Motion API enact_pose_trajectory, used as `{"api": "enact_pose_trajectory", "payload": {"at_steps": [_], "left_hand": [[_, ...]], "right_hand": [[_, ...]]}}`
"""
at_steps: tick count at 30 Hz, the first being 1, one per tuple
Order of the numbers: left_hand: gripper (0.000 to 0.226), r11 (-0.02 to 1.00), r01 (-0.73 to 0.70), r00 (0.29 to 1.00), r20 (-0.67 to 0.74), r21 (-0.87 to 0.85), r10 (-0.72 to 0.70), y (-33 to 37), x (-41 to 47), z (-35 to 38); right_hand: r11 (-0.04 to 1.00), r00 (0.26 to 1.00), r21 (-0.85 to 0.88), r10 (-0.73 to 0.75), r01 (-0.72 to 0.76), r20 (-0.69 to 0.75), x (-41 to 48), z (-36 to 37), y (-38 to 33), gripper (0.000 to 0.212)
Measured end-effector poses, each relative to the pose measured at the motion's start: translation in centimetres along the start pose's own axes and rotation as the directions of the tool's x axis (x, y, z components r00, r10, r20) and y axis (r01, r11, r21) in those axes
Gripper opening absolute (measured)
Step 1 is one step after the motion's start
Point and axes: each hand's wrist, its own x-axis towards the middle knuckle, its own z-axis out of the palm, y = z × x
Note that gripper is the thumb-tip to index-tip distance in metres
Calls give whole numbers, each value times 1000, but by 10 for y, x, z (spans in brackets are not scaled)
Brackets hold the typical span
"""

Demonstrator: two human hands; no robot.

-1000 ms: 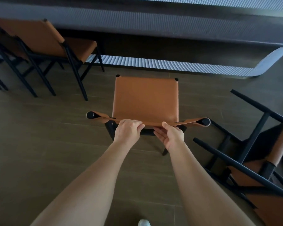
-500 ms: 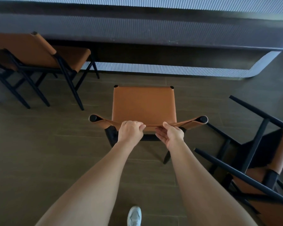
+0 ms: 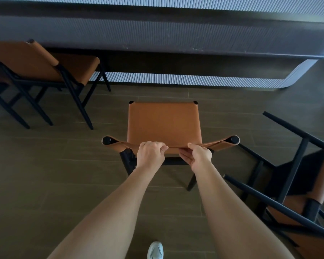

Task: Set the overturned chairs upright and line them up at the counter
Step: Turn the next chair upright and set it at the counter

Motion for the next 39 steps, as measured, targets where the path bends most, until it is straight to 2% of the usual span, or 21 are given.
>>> {"api": "enact_pose_trajectory", "payload": {"at_steps": [2, 5, 7, 8, 10, 11, 13, 15, 17, 19, 21, 23, 27, 31, 34, 39], "left_hand": [[26, 1000, 3, 1000, -4, -7, -3, 0, 0, -1], [31, 995, 90, 991, 101, -44, -85, -1, 2, -6], [33, 967, 197, 956, 249, -161, -153, -2, 7, -15], [31, 920, 258, 935, 314, -294, -162, -2, 10, -21], [22, 736, 377, 912, 366, -562, -188, 3, 11, -35], [19, 658, 402, 911, 351, -637, -216, 5, 10, -42], [19, 533, 435, 899, 313, -726, -307, 7, 7, -51], [18, 373, 483, 840, 297, -793, -455, 3, 1, -56], [19, 200, 531, 725, 319, -823, -611, -4, -4, -58], [20, 61, 595, 605, 397, -801, -690, -8, -9, -59], [22, -37, 658, 532, 499, -752, -684, -11, -11, -56], [31, -93, 707, 500, 589, -701, -635, -12, -10, -52], [50, -200, 691, 498, 658, -695, -565, -7, 3, -48], [61, -263, 630, 486, 635, -731, -601, -3, 18, -37], [60, -302, 608, 467, 638, -734, -612, 3, 26, -24], [47, -423, 490, 460, 638, -762, -617, 13, 41, -13]], "right_hand": [[1000, 1000, -1, 2, -2, 0, -1, 1, -1, 6], [1000, 1000, -26, 4, -4, 0, -4, 2, -2, 7], [998, 999, -52, 37, -37, -13, -8, 2, -4, 10], [996, 998, -64, 62, -63, -21, -9, 2, -5, 13], [989, 994, -105, 103, -107, -41, -12, 1, -5, 26], [985, 992, -129, 112, -118, -49, -14, -1, -4, 32], [983, 991, -137, 117, -125, -62, -16, -8, 0, 43], [985, 988, -99, 137, -143, -67, -20, -16, 4, 51], [981, 983, -75, 174, -178, -54, -23, -20, 3, 60], [981, 982, -58, 185, -186, -24, -25, -21, -5, 67], [983, 984, -33, 180, -180, 0, -24, -19, -15, 68], [986, 985, -11, 169, -169, 19, -24, -16, -24, 65], [988, 988, 28, 149, -150, 47, -17, -11, -33, 54], [983, 982, -11, 181, -181, 46, 0, -7, -35, 45], [977, 979, -71, 202, -199, 36, 8, -7, -37, 41], [976, 976, -35, 216, -216, 23, 23, -9, -50, 40]]}}
